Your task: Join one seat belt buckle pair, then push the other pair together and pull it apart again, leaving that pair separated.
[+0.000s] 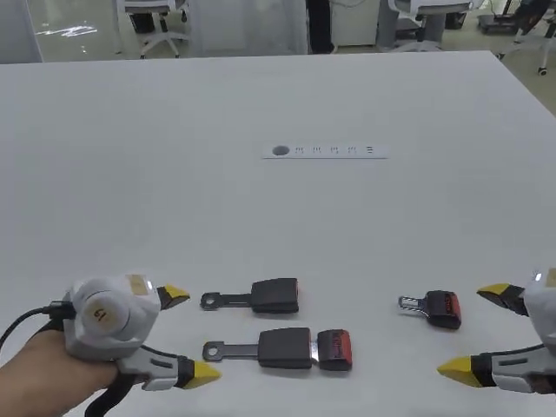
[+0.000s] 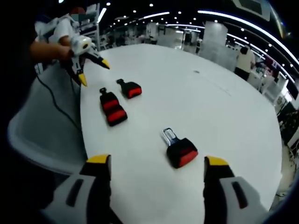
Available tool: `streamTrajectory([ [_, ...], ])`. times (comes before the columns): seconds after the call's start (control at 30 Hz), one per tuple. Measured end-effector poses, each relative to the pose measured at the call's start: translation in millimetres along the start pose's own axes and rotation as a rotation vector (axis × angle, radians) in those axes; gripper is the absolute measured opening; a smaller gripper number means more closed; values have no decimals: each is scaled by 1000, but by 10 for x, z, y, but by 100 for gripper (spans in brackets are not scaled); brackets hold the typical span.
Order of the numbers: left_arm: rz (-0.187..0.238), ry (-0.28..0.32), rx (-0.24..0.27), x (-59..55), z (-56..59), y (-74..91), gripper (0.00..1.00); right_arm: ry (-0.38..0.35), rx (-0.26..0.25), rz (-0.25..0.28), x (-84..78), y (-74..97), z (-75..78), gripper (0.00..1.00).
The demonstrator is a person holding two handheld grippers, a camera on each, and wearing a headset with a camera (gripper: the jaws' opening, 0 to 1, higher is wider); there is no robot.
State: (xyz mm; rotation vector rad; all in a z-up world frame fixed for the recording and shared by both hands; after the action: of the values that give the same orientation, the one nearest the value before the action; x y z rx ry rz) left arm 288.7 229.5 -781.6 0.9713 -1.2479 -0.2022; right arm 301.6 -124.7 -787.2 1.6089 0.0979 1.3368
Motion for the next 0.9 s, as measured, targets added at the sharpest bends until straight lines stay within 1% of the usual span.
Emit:
streamTrajectory([
  [0.03,6,6,13,0,-19,31,78,-4,-1,3,-4,11,1,83],
  [0.07,28,23,33,22,-47,77,80,-16,0,7,-15,26,-2,83],
  [0.13,50,45,54,43,-72,158,82,-33,-9,13,-17,62,-21,84],
  [0.2,60,43,65,49,-78,204,83,-58,-11,21,-28,89,-14,85],
  [0.23,69,39,81,46,-90,246,84,-74,-16,30,-34,106,-19,86],
  [0.27,79,17,113,47,-119,286,87,-77,-15,32,-39,118,-30,88],
  [0.4,87,50,99,-66,-68,361,90,-91,-16,40,-47,159,-89,89],
  [0.47,79,57,104,-110,-45,407,91,-103,-20,49,-50,179,-60,91],
  [0.53,91,63,115,-99,-57,465,91,-107,-20,59,-25,193,-81,92],
  [0.6,101,60,127,-70,-73,510,92,-100,-27,71,-6,198,-70,94],
  [0.67,112,55,139,-51,-83,558,94,-102,-24,77,29,207,-96,95],
  [0.77,109,36,176,-85,-116,602,100,-87,-27,87,65,214,-126,96],
  [0.8,106,35,177,-105,-120,612,100,-86,-29,86,70,214,-130,97],
  [0.87,103,59,176,-142,-123,626,100,-80,-39,96,85,215,-126,100],
  [0.9,109,61,180,-139,-116,642,100,-75,-47,100,97,219,-121,100],
])
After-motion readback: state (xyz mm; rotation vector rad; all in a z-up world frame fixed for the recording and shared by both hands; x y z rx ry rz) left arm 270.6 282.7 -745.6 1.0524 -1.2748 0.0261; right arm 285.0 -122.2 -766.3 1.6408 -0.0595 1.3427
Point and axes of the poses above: the centre of the closed fingertips' face, and the gripper's own axes: y roughly backward along the fingers, z roughly to its right, x roughly out of its top, the point moved 2 cm from there along y, roughly backward along the fingers, and after that the axes turned 5 degrees about -x, right-handed, at the moved point
